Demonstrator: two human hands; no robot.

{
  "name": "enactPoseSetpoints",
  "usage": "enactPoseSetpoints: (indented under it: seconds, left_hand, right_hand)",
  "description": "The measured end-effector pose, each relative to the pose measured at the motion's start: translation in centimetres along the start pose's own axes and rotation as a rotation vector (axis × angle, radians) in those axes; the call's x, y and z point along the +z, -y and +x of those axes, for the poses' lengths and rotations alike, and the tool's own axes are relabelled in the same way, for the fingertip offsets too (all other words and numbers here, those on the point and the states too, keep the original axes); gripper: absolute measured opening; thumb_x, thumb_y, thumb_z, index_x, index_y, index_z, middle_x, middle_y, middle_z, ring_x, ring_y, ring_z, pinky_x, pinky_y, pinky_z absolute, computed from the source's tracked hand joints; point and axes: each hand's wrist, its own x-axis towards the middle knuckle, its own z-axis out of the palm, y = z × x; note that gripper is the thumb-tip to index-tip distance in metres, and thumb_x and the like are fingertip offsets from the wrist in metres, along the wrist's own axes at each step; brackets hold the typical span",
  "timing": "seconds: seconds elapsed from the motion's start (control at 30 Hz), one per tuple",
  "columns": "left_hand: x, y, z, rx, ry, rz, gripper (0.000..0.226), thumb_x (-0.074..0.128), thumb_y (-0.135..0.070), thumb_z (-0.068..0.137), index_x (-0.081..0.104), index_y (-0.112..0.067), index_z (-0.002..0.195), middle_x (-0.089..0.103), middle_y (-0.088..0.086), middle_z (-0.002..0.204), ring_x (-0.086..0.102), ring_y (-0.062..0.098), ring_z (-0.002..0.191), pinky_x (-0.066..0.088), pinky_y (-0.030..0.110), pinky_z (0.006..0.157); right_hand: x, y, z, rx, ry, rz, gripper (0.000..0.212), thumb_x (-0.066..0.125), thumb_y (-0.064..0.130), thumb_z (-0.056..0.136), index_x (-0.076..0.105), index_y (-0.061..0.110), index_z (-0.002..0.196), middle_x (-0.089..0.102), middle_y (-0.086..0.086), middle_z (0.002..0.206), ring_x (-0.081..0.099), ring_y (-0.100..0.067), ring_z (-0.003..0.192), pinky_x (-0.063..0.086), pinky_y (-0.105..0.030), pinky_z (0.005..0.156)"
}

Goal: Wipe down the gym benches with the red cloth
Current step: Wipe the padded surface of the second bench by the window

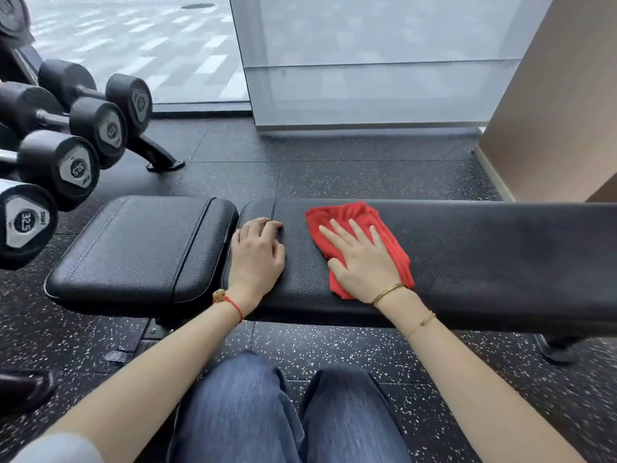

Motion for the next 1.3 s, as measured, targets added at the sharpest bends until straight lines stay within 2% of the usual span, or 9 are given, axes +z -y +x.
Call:
enactPoseSetpoints:
  seconds: [0.2, 0.43, 0.53, 0.67, 0.83, 0.97, 1.07, 1.17, 1.3]
  left_hand:
    - [0.0, 0.1, -0.1, 0.015, 0.007, 0.006, 0.037, 0.053, -0.015, 0.090, 0.061, -0.013, 0.126, 0.058, 0.009, 0.130, 0.048, 0.028, 0.128, 0.033, 0.049, 0.112]
    - [-0.1, -0.1, -0.2, 0.016, 0.003, 0.008, 0.037, 0.053, -0.013, 0.090, 0.061, -0.011, 0.126, 0.058, 0.011, 0.130, 0.048, 0.030, 0.128, 0.032, 0.049, 0.113]
    - [-0.2, -0.1, -0.2, 0.020, 0.014, 0.020, 0.037, 0.053, -0.014, 0.090, 0.061, -0.011, 0.126, 0.058, 0.011, 0.130, 0.048, 0.030, 0.127, 0.032, 0.048, 0.112]
    - [-0.2, 0.0, -0.1, 0.031, 0.032, 0.026, 0.037, 0.053, -0.014, 0.091, 0.061, -0.010, 0.127, 0.058, 0.012, 0.130, 0.049, 0.031, 0.127, 0.033, 0.047, 0.113]
    - [-0.4, 0.1, -0.4, 0.042, 0.049, 0.032, 0.039, 0.053, -0.013, 0.092, 0.060, -0.008, 0.130, 0.055, 0.015, 0.134, 0.048, 0.033, 0.128, 0.033, 0.046, 0.113]
    - [-0.6, 0.1, -0.3, 0.057, 0.079, 0.034, 0.038, 0.055, -0.016, 0.093, 0.060, -0.008, 0.130, 0.052, 0.017, 0.139, 0.047, 0.034, 0.131, 0.033, 0.047, 0.113]
    - [-0.8, 0.2, -0.1, 0.049, 0.118, 0.055, 0.046, 0.058, -0.036, 0.092, 0.059, -0.012, 0.131, 0.052, 0.012, 0.140, 0.046, 0.030, 0.133, 0.032, 0.045, 0.114]
    - [-0.9, -0.5, -0.3, 0.029, 0.129, 0.049, 0.065, 0.044, -0.058, 0.084, 0.060, -0.014, 0.129, 0.053, 0.011, 0.138, 0.044, 0.029, 0.133, 0.033, 0.046, 0.113]
    - [-0.3, -1.7, -0.4, 0.086, 0.106, 0.102, 0.066, 0.038, -0.060, 0.081, 0.060, -0.017, 0.127, 0.050, 0.009, 0.140, 0.040, 0.030, 0.134, 0.032, 0.049, 0.112]
  right_hand:
    - [-1.1, -5.8, -3.6, 0.178, -0.059, -0.011, 0.061, 0.042, 0.039, 0.095, 0.019, 0.041, 0.152, 0.015, 0.015, 0.161, 0.009, -0.016, 0.150, 0.003, -0.045, 0.122]
    - [-1.8, -7.6, 1.0, 0.487, -0.093, 0.030, 0.057, 0.032, 0.038, 0.097, 0.019, 0.038, 0.153, 0.012, 0.011, 0.162, 0.008, -0.021, 0.150, -0.002, -0.049, 0.121]
    - [-1.4, -5.0, 2.6, 0.444, -0.081, 0.041, 0.058, 0.032, 0.038, 0.097, 0.019, 0.037, 0.153, 0.011, 0.009, 0.163, 0.007, -0.022, 0.151, -0.004, -0.050, 0.120]
    - [-0.5, -1.7, 1.9, 0.246, -0.050, 0.044, 0.058, 0.034, 0.041, 0.096, 0.019, 0.039, 0.153, 0.012, 0.012, 0.162, 0.006, -0.019, 0.151, -0.003, -0.049, 0.121]
    - [-0.4, -1.3, -1.9, 0.127, -0.048, 0.036, 0.060, 0.039, 0.041, 0.096, 0.020, 0.039, 0.152, 0.014, 0.014, 0.161, 0.007, -0.015, 0.150, -0.002, -0.045, 0.121]
    - [-0.8, -4.1, -5.3, 0.172, -0.087, 0.012, 0.061, 0.042, 0.041, 0.094, 0.021, 0.041, 0.151, 0.016, 0.016, 0.161, 0.009, -0.014, 0.150, 0.000, -0.043, 0.122]
    - [-1.2, -7.3, -7.0, 0.258, -0.118, 0.009, 0.060, 0.044, 0.039, 0.094, 0.024, 0.041, 0.151, 0.018, 0.016, 0.160, 0.012, -0.014, 0.150, 0.002, -0.043, 0.122]
    - [-1.8, -10.5, -7.3, 0.349, -0.125, -0.001, 0.059, 0.042, 0.039, 0.094, 0.024, 0.041, 0.151, 0.019, 0.015, 0.160, 0.013, -0.015, 0.149, 0.003, -0.043, 0.122]
    - [-2.6, -14.2, -6.9, 0.473, -0.136, 0.009, 0.058, 0.040, 0.039, 0.095, 0.025, 0.040, 0.151, 0.019, 0.013, 0.161, 0.014, -0.017, 0.149, 0.004, -0.044, 0.121]
